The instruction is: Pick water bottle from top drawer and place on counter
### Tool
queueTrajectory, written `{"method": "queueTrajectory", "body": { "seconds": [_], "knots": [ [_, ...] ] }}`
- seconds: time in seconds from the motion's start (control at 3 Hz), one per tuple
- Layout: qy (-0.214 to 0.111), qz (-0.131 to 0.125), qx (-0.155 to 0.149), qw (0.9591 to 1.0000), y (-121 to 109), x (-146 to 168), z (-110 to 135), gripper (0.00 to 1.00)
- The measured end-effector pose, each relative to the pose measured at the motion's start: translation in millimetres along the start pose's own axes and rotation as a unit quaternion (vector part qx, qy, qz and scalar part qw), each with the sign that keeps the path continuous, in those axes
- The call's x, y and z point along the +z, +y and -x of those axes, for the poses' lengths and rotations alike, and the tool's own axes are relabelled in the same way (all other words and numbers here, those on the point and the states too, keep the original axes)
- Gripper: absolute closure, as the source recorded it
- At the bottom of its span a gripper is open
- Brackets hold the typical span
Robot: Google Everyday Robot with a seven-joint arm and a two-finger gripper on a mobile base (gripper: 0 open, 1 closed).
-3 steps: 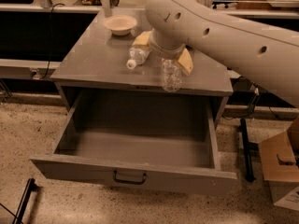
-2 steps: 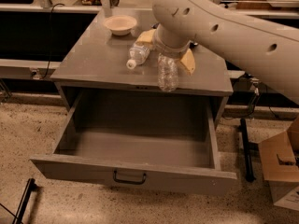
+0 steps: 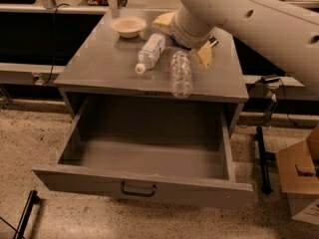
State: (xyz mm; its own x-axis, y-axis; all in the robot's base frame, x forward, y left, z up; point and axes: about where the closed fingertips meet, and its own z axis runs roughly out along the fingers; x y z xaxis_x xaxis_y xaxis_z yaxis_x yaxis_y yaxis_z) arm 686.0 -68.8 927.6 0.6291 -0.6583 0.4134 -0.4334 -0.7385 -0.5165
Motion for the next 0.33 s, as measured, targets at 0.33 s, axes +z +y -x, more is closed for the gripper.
{"method": "queueTrajectory", "body": {
  "seconds": [0.33],
  "knots": [
    [0.001,-0.002,0.004,1.0000,-1.2,-1.0,-1.0,0.00]
  ]
}}
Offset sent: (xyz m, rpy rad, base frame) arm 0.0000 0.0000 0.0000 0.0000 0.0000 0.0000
